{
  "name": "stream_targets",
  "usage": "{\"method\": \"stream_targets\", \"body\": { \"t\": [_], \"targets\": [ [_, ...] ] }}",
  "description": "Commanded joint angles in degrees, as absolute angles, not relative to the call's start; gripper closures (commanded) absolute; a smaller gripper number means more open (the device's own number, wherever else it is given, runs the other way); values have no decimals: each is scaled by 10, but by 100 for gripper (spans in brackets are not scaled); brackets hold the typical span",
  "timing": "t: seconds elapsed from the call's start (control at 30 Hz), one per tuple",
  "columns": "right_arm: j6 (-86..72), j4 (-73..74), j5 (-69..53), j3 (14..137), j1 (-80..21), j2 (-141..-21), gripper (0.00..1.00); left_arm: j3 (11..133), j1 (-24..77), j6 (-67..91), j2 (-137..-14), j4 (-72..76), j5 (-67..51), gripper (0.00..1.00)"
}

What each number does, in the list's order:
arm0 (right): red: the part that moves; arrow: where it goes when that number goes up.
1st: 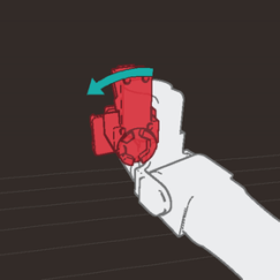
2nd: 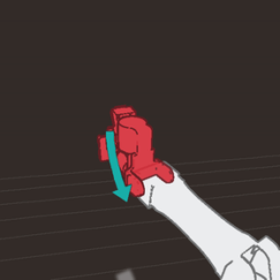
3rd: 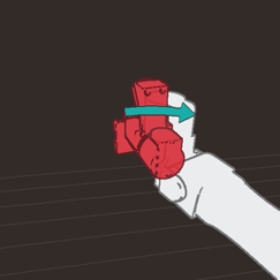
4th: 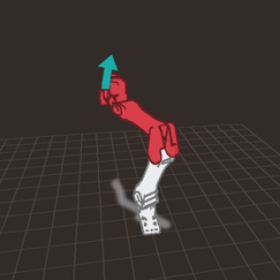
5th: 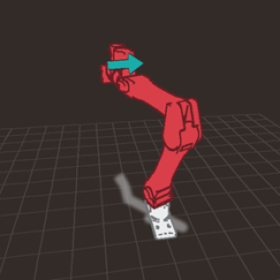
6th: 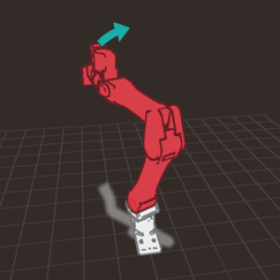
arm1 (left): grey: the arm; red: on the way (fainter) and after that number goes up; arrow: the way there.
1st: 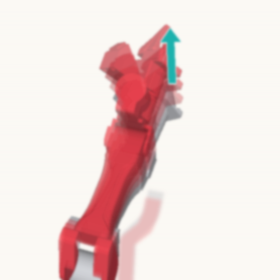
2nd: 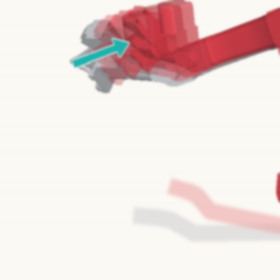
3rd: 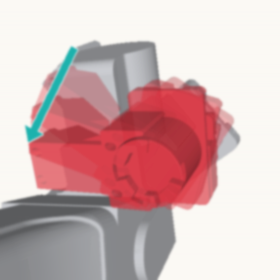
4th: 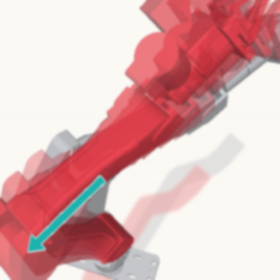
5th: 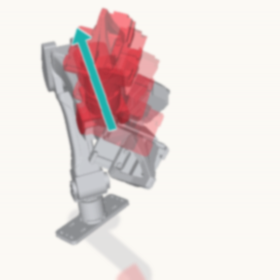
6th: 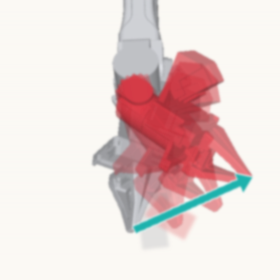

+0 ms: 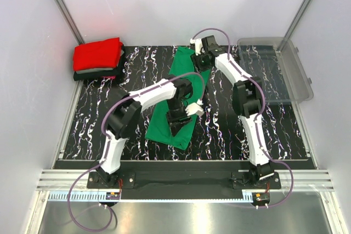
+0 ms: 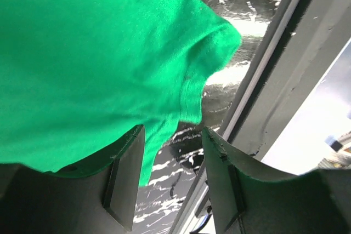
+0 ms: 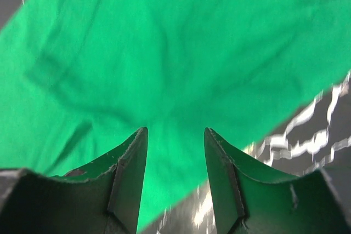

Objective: Fold and stack the t-shirts
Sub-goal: Fold the tshirt

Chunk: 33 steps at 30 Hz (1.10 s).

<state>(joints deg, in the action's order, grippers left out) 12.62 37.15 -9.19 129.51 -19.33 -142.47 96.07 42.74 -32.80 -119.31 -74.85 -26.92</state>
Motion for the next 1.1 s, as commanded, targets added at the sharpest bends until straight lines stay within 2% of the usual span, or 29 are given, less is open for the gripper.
{"method": "stream_targets", "body": {
  "t": [0.0,0.23,0.53,0.87,1.07],
  "targets": [
    [114,367,-106,1251,-183,-1358,47,950,433,-336,-1187,-710,-289,50],
    [103,367,-110,1227,-180,-1368,47,939,436,-332,-1217,-695,-311,50],
    [114,383,-100,1292,-180,-1440,46,929,465,-319,-1275,-663,-339,50],
    [132,402,-88,1415,-175,-1523,44,1028,500,-309,-1339,-657,-352,48],
    [134,386,-95,1456,-176,-1557,43,1083,495,-300,-1371,-649,-309,45]
  ]
}}
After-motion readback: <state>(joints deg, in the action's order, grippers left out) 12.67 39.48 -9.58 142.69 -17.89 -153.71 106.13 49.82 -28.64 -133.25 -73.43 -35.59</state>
